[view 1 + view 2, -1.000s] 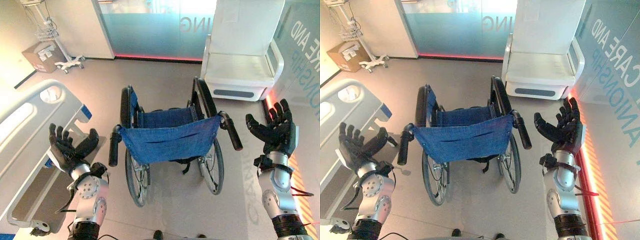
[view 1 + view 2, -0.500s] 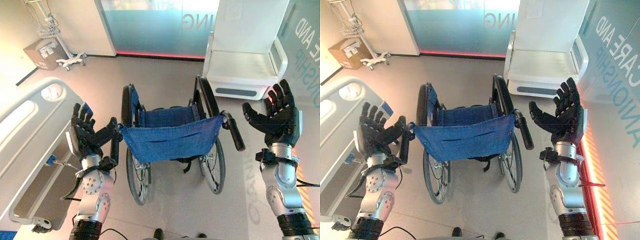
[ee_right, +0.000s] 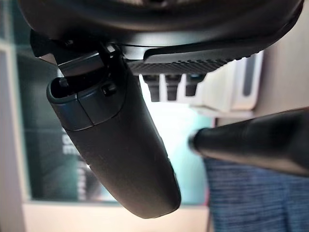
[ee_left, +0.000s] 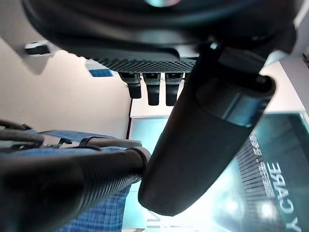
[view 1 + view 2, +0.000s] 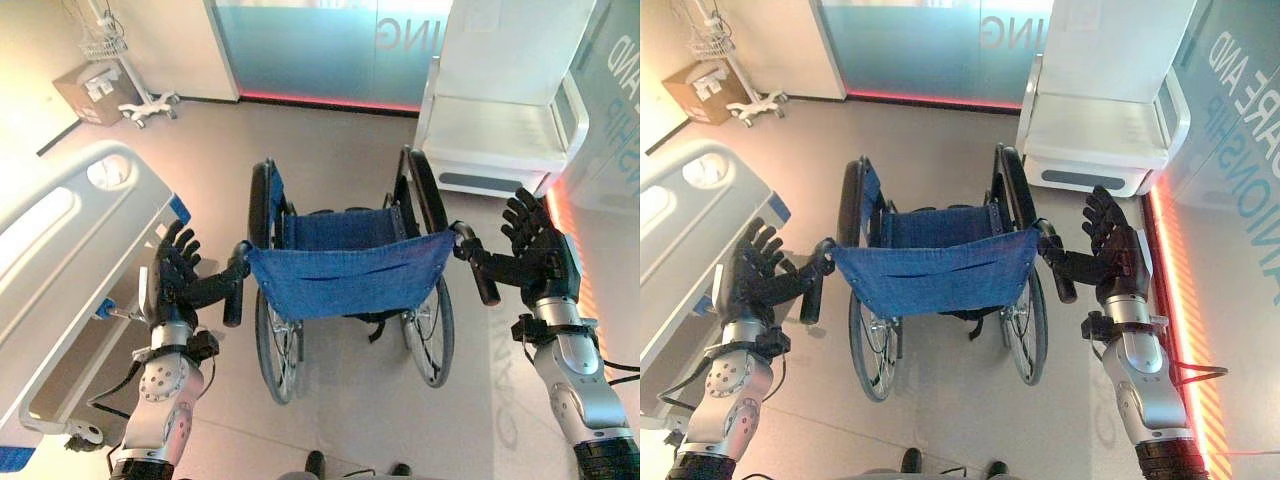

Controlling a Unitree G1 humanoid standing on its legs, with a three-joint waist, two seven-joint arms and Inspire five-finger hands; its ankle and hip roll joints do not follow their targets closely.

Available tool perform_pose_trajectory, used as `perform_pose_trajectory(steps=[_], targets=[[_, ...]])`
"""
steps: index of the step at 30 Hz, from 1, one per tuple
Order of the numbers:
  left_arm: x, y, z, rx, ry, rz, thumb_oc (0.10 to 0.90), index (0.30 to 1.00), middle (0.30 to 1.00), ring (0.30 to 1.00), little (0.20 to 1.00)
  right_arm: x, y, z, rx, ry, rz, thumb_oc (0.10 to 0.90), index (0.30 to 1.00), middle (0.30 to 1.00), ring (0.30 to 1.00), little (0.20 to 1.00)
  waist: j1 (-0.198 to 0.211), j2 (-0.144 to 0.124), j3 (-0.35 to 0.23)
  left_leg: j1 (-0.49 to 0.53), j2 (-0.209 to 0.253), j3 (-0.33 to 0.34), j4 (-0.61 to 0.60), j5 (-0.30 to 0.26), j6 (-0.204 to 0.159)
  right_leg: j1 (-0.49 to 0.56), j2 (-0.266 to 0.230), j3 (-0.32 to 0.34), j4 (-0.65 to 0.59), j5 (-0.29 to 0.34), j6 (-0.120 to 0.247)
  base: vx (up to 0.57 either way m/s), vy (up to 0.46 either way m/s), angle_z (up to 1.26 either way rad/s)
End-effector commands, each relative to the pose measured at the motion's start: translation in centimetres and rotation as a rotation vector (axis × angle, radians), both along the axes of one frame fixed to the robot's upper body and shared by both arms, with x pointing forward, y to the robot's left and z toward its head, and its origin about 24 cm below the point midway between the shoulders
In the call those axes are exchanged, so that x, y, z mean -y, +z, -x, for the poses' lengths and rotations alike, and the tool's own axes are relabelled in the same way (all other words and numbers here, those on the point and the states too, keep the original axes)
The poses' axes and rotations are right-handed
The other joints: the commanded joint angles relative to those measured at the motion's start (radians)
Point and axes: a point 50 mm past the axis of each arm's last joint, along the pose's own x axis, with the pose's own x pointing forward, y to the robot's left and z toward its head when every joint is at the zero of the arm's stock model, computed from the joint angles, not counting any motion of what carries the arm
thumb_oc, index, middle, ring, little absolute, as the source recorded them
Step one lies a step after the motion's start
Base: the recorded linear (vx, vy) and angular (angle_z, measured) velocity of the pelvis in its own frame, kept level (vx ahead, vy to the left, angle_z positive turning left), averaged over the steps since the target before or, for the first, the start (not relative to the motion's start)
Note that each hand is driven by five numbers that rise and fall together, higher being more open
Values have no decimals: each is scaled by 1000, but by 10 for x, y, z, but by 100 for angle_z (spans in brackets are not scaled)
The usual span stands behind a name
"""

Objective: Push the wheelchair next to the bed

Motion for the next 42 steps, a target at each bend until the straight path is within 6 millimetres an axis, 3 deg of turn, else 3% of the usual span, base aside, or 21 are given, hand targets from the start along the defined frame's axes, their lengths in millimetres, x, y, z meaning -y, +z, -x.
perform_pose_trajectory(steps=[1, 8, 17, 23, 26, 28, 38, 39, 42], targets=[[-24, 61, 0, 224, 27, -187, 800, 900, 900, 900, 900, -5, 70, 1, 279, 87, 169, 800, 900, 900, 900, 900, 1, -17, -66, 33, -60, 100, 4, -108, 28, -30, 26, 78, 63, -46, 8, -20, -4, 5], [-29, 69, 4, 174, 6, -319, 800, 900, 900, 900, 900, -1, 64, 0, 186, 82, 268, 800, 900, 900, 900, 900, 7, -16, -63, 26, -59, 98, 4, -104, 26, -35, 26, 72, 66, -46, 11, 0, 0, 0], [-26, 65, 2, 66, -151, -333, 800, 900, 900, 900, 900, 9, 62, -1, 89, 47, 402, 800, 900, 900, 900, 900, 3, -12, -56, 23, -57, 102, 4, -101, 27, -42, 25, 76, 68, -41, 18, 0, 0, 0], [-15, 74, 4, 185, -327, -57, 800, 900, 900, 900, 900, 13, 61, 0, 55, 33, 445, 800, 900, 900, 900, 900, -1, -9, -55, 24, -57, 106, 4, -100, 27, -45, 24, 81, 68, -36, 22, 0, 0, 0], [2, 79, 6, 311, -456, 153, 800, 900, 900, 900, 900, 11, 55, 0, 33, 37, 455, 800, 900, 900, 900, 900, -3, -9, -55, 24, -55, 109, 4, -101, 28, -46, 23, 82, 67, -32, 24, 0, 0, 0], [6, 78, 5, 315, -467, 169, 800, 900, 900, 900, 900, 10, 52, -1, 25, 37, 461, 800, 900, 900, 900, 900, -3, -9, -56, 24, -55, 109, 4, -102, 27, -47, 24, 83, 66, -32, 23, 0, 0, 0], [7, 74, 0, 205, -450, 13, 800, 900, 900, 900, 900, 12, 55, -7, -10, 46, 493, 800, 900, 900, 900, 900, 2, -10, -61, 27, -55, 109, 4, -101, 28, -40, 21, 77, 62, -32, 23, 0, 0, 0], [4, 72, -2, 156, -413, -82, 800, 900, 900, 900, 900, 13, 55, -9, -12, 45, 500, 800, 900, 900, 900, 900, 7, -9, -61, 27, -55, 109, 4, -101, 27, -40, 20, 73, 64, -33, 23, 0, 0, 0], [1, 70, -3, 126, -382, -135, 800, 900, 900, 900, 900, 12, 55, -11, -11, 45, 504, 800, 900, 900, 900, 900, 9, -9, -60, 27, -55, 108, 4, -100, 27, -39, 20, 71, 64, -33, 24, 0, 0, 0]])
